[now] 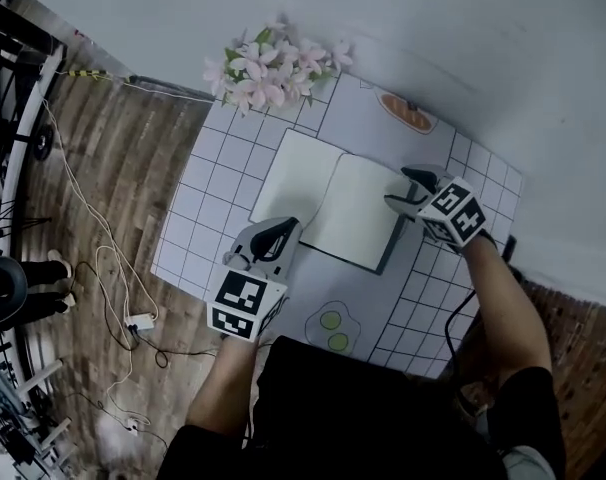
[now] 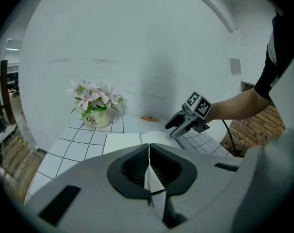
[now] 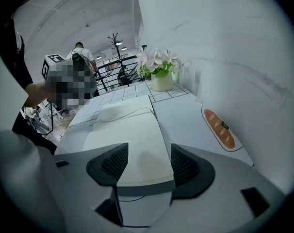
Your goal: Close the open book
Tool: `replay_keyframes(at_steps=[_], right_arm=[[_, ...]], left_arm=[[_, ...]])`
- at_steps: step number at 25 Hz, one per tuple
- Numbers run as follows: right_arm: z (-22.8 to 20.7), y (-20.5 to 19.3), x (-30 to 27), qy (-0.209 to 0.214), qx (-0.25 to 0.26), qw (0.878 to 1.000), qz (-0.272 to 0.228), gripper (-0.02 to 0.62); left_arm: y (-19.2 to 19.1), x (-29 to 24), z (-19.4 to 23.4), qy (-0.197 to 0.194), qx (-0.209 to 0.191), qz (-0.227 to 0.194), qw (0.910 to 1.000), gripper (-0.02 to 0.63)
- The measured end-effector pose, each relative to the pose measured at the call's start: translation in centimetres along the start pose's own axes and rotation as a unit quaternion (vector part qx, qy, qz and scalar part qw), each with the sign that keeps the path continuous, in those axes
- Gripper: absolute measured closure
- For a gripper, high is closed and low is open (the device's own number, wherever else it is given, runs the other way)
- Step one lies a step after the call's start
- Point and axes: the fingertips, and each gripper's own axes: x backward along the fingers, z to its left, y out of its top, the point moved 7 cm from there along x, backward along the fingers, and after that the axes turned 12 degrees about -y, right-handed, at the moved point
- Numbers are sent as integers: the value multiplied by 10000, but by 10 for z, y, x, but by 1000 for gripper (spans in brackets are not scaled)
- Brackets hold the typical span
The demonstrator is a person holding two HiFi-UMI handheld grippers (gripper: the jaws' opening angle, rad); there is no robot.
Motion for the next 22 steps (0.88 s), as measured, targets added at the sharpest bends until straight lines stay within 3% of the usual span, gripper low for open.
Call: replay_keyframes(at_steps=[8,16,22], right_arm=[[-16,1,-44,524,-11,9981,339,339],[-1,3,-43,419,852,9925,765,341],[5,7,-46,252,1050,9877,1134,348]], left_arm=[[-9,-15,17,-42,175,37,9998,595],[-11,-12,19,28,227,-52,9997,595],[-7,1,12,120,245,-161,9995,594]])
